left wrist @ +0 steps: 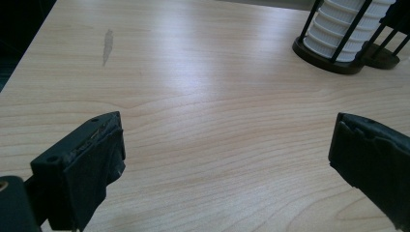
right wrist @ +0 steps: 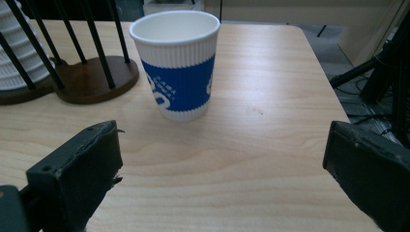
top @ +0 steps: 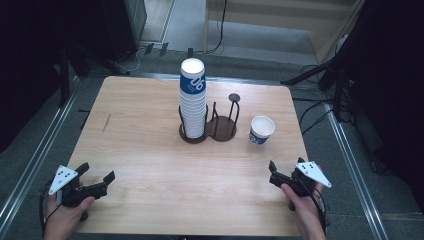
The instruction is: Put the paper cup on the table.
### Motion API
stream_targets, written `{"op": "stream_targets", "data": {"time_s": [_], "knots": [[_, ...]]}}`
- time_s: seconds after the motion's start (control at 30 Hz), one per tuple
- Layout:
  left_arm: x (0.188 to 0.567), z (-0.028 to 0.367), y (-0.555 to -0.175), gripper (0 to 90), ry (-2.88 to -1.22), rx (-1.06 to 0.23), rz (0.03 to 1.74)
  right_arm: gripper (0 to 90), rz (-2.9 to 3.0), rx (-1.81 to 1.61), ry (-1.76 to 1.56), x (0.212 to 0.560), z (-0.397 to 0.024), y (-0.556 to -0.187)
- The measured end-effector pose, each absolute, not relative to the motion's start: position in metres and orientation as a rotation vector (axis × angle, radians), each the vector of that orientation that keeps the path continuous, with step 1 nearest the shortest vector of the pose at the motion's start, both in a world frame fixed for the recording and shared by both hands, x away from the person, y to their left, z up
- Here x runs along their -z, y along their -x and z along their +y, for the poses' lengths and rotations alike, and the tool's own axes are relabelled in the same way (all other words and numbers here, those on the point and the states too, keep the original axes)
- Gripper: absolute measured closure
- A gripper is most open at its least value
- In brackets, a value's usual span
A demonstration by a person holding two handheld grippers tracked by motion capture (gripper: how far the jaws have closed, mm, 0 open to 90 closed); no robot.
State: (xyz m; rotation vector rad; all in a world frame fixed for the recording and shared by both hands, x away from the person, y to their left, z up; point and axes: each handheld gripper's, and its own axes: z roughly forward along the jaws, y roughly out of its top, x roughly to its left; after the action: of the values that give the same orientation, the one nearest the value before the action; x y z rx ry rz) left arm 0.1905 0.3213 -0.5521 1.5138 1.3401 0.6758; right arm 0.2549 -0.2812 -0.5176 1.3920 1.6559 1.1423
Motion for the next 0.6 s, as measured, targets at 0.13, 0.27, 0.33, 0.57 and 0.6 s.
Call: {"op": "stream_targets", "data": {"time_s": [0.13, 0.27, 0.33, 0.57, 0.6], "knots": [[0.552, 0.321, -0.191, 0.3, -1.515, -0.677, 1.341, 0.1, 1.656, -1.120, -1.410, 0.523, -0.289, -0.250], [0.552, 0.321, -0.190, 0.4, -1.514, -0.678, 1.341, 0.1, 1.653, -1.105, -1.422, 0.526, -0.295, -0.246], [0.552, 0.321, -0.190, 0.4, -1.516, -0.678, 1.341, 0.1, 1.654, -1.099, -1.424, 0.527, -0.299, -0.244], [0.552, 0.321, -0.190, 0.3, -1.517, -0.679, 1.341, 0.1, 1.651, -1.070, -1.442, 0.530, -0.311, -0.237], [0.552, 0.321, -0.190, 0.4, -1.517, -0.679, 1.341, 0.1, 1.650, -1.069, -1.446, 0.530, -0.312, -0.237]]}}
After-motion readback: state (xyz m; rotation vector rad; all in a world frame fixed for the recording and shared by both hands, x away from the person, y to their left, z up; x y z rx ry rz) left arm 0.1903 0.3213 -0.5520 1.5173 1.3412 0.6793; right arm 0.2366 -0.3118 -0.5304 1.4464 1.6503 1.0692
